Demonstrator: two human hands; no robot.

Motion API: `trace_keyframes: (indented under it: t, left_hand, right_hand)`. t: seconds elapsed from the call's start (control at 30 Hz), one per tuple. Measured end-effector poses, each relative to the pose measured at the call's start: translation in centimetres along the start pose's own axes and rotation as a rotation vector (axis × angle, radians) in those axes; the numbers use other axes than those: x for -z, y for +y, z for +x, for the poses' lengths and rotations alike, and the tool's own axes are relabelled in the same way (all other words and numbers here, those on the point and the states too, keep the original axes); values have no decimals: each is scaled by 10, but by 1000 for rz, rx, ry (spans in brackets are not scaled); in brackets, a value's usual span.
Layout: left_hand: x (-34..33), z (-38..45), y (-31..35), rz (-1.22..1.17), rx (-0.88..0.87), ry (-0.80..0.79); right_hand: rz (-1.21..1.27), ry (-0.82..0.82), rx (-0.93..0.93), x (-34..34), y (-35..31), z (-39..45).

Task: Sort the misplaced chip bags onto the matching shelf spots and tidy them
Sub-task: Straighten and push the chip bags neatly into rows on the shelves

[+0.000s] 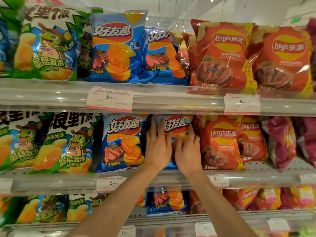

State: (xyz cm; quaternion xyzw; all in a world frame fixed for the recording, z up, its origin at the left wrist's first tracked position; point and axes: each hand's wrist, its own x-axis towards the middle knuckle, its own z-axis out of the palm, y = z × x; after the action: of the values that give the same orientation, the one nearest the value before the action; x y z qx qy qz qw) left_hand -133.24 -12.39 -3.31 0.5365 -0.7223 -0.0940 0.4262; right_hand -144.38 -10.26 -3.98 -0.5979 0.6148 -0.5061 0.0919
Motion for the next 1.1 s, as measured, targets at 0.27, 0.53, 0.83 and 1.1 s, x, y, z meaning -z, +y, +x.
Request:
trace_keyframes:
  t: [0.27, 0.53, 0.83, 1.1]
  left_hand:
    - [74, -31, -35, 448, -344, 303]
    - [94, -11, -85, 746, -212, 117]
    - [89, -10, -90, 806, -326, 10]
    - [90, -12, -91, 769, -339, 8]
  right_hand:
    - [-74, 50, 45, 1, 5, 0]
    - [-543, 37, 408, -10, -13, 6]
    - [-662, -106, 389, -19, -8, 3]
    - [-637, -114, 357, -22, -6, 3]
